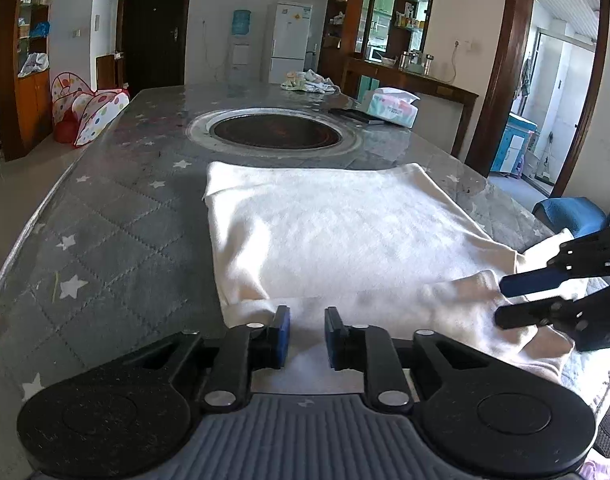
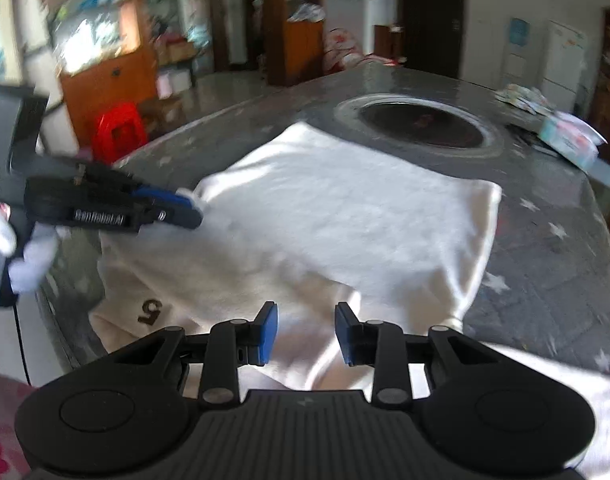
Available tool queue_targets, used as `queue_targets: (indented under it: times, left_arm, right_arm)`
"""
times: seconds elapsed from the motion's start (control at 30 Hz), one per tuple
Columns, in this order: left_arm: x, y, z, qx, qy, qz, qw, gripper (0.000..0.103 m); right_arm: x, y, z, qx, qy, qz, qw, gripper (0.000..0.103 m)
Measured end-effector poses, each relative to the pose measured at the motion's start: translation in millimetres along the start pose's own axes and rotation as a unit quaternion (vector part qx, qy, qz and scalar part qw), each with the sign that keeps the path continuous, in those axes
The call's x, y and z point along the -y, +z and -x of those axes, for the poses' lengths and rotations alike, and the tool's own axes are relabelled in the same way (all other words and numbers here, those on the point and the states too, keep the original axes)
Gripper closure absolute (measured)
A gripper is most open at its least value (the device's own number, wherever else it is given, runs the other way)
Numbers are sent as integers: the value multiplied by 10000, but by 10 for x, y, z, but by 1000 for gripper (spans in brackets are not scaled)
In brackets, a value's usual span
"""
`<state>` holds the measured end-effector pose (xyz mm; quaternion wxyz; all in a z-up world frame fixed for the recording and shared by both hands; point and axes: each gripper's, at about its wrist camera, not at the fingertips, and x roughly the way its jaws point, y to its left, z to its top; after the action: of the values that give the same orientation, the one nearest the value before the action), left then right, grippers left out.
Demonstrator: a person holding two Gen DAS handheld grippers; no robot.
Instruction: Fold clothes
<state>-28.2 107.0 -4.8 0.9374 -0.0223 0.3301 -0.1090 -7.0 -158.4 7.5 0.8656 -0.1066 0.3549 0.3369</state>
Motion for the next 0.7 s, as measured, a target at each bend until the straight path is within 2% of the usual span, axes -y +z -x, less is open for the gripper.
queue_targets:
  times: [0.1, 0.2, 0.33, 0.47, 0.6, 0.7]
  left_arm:
    - [66, 31, 34, 61, -50, -65, 9999, 74]
    - [140, 73, 58, 92, -144, -106, 9998, 73]
    - [270, 117, 93, 163, -266, -225, 9993, 66]
    - [367, 128, 82, 148, -338, -287, 9989, 64]
    - [410, 123, 88, 115, -355, -302, 9988, 64]
    - [423, 124, 99, 103, -325, -323, 9989, 61]
  right_arm:
    - [223, -133, 161, 78, -462, -498, 9977, 72]
    - [483, -307, 309, 87, -1044, -996, 9895, 72]
    - [890, -553, 498, 56, -1832, -1657, 9690, 72]
    - [1247, -738, 708, 140, -2617, -2035, 9434, 71]
    - [1554, -907, 819, 163, -3060, -2466, 9194, 68]
    - [1727, -1025, 859, 230, -3066, -2810, 9091, 65]
